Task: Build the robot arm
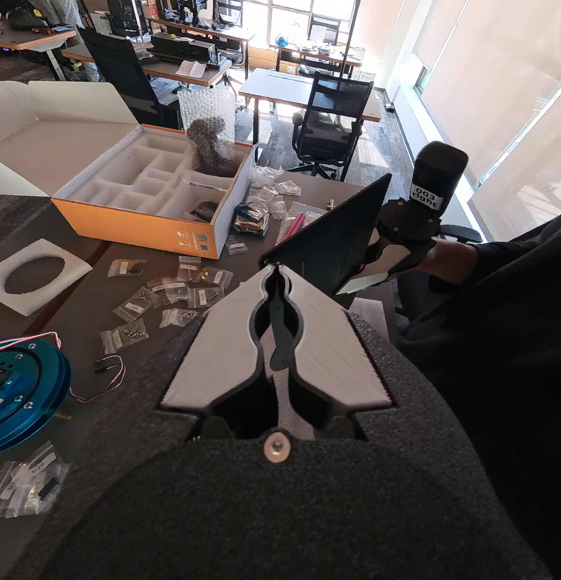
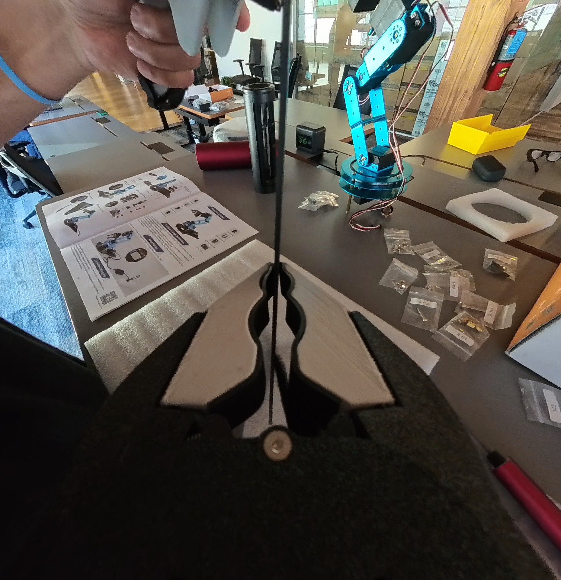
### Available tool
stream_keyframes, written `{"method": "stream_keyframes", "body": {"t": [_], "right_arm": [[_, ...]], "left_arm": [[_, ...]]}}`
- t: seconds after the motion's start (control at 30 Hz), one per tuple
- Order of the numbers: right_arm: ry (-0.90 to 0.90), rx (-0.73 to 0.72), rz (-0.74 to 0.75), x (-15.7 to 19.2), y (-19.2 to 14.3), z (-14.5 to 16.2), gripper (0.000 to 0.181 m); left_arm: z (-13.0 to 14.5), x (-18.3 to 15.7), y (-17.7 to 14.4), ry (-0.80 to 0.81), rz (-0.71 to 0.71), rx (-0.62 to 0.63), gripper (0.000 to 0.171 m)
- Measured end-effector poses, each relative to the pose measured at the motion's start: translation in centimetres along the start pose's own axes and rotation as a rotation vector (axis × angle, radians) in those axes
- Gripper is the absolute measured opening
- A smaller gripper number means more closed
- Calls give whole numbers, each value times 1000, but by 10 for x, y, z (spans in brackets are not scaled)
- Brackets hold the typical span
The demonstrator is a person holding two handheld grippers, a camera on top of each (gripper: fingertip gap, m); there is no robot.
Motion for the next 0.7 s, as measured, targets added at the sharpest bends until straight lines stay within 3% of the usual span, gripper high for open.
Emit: {"method": "stream_keyframes", "body": {"t": [0.47, 0.57, 0.7], "right_arm": [[34, -6, -27, -1, 1, 0, 1], [30, -7, -13, -1, -2, 1, 1], [46, -19, 14, -3, -9, 5, 1]], "left_arm": [[7, 1, -11, 59, 33, -8, 0], [37, 2, -23, 34, -32, 59, 0], [113, 14, -33, -70, -266, 192, 12]]}}
Point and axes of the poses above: each gripper's, where its closed fingertips meet, y out along the fingers, z out of its underside, x = y × z across the jaws, the point moved 8 cm from there along -y, back along the fingers, and after that the axes turned 4 degrees about -y, right-handed, at the moved point
